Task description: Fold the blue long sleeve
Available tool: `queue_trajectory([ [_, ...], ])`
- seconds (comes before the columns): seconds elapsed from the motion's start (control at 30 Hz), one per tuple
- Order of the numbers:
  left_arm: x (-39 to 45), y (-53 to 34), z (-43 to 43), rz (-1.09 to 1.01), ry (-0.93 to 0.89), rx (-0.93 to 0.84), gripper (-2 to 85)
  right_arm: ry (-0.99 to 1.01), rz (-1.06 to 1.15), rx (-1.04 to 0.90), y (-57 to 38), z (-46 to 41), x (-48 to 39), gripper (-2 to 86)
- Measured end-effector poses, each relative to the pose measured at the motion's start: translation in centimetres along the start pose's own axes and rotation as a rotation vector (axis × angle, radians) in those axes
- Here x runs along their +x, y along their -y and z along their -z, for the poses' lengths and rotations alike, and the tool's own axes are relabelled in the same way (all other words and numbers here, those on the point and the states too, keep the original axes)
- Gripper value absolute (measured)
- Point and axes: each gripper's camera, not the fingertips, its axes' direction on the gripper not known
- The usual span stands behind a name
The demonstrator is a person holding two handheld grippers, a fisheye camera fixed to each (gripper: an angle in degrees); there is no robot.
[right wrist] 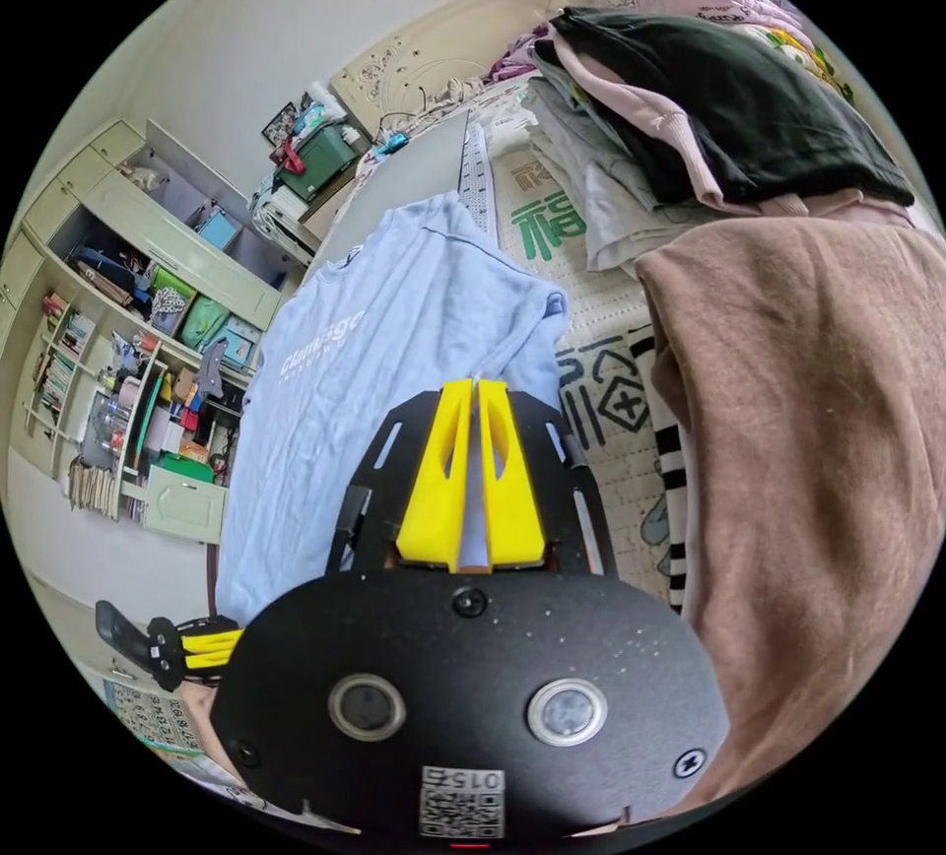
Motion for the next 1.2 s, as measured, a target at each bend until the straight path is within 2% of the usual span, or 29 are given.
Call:
queue_trajectory([
  [0.17, -0.7, -0.6, -0.9, -0.037, 0.01, -0.056, -0.1, -0.145, 0.105, -0.023, -1.5, -4.1, -1.5, 0.3],
  [0.3, -1.4, -2.1, -0.2, -0.021, 0.03, -0.039, 0.1, -0.269, 0.179, -0.002, -3.8, -6.8, -3.5, 0.2],
  [0.43, -1.8, -3.8, 0.7, -0.046, 0.066, -0.011, 0.4, -0.311, 0.177, 0.048, -6.4, -6.5, -4.3, -0.1],
  [0.53, -3.5, -5.3, 1.7, -0.017, 0.031, 0.014, 0.8, -0.39, 0.265, 0.296, -10.1, -2.9, -8.4, -0.3],
  [0.63, -6.2, -7.3, 3.6, 0.032, -0.067, 0.061, 1.1, -0.294, 0.357, 0.452, -14.6, -1.0, -12.8, -0.3],
  [0.8, -14.3, -15.3, 10.3, 0.263, -0.26, 0.4, 2.1, -0.192, 0.539, 0.337, -21.2, -3.7, -19.0, -0.3],
  [0.97, -21.1, -24.2, 14.1, 0.474, -0.369, 0.622, 3.9, -0.131, 0.644, 0.207, -25.0, -6.5, -22.4, -0.4],
  [1.03, -22.9, -27.3, 15.6, 0.565, -0.309, 0.679, 5.1, -0.14, 0.667, 0.183, -25.9, -8.3, -23.1, -0.4],
  [1.2, -27.8, -37.0, 21.9, 0.81, 0.058, 0.844, 7.7, -0.153, 0.681, 0.079, -27.0, -15.6, -23.5, -0.4],
])
